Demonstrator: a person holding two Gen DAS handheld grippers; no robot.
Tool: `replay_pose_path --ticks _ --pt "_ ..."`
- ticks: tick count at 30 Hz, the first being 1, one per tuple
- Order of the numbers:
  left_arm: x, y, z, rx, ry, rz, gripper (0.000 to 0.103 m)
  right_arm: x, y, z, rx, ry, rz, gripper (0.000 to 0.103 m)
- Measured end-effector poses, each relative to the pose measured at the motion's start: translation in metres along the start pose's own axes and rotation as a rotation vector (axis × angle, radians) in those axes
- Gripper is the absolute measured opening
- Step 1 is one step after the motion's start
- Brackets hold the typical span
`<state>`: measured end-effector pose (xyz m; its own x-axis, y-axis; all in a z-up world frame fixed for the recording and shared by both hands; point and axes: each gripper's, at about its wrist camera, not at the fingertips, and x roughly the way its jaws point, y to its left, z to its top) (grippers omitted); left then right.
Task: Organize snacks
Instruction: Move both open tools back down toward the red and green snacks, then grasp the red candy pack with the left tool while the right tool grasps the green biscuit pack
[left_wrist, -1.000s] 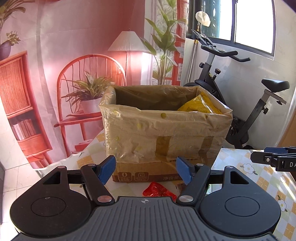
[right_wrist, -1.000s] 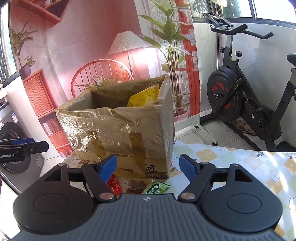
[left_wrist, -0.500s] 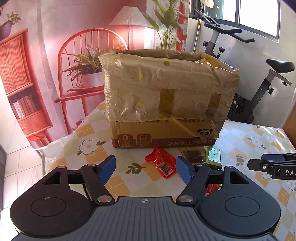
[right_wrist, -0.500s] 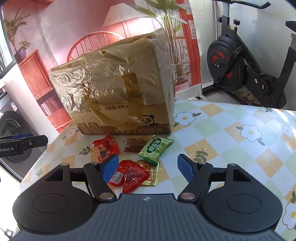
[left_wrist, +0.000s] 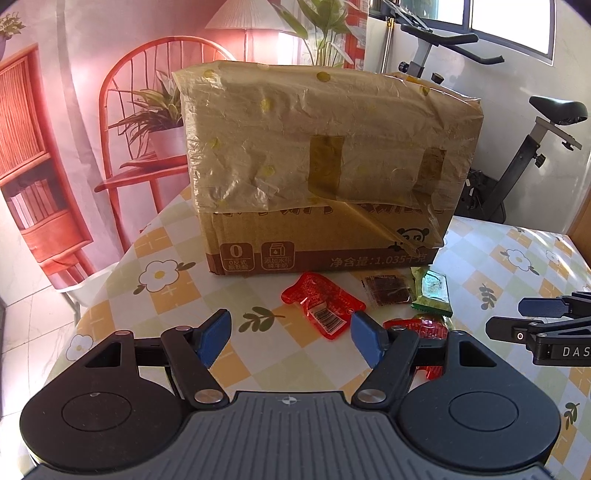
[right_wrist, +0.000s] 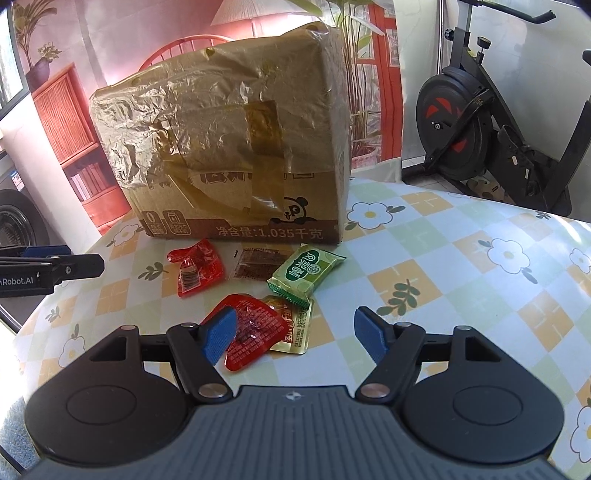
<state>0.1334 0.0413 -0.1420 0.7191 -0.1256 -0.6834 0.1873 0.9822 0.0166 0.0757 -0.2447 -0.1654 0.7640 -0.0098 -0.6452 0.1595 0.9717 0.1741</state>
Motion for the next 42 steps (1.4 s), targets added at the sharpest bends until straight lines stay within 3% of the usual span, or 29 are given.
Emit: replay_pose_path --ticks 29,35,42 --pt "0.040 0.012 0.002 0.032 0.034 -0.030 0.073 0.044 -0.007 0.001 -0.060 0.006 0.030 0.069" --pt "0.050 0.015 0.005 0.011 0.043 -0.034 0.070 0.069 -0.004 0.018 -0.074 0.010 0.013 0.069" --pt "0.068 0.015 0.008 -0.029 0.070 -0.046 0.069 0.108 -0.009 0.040 0.015 0.041 0.005 0.069"
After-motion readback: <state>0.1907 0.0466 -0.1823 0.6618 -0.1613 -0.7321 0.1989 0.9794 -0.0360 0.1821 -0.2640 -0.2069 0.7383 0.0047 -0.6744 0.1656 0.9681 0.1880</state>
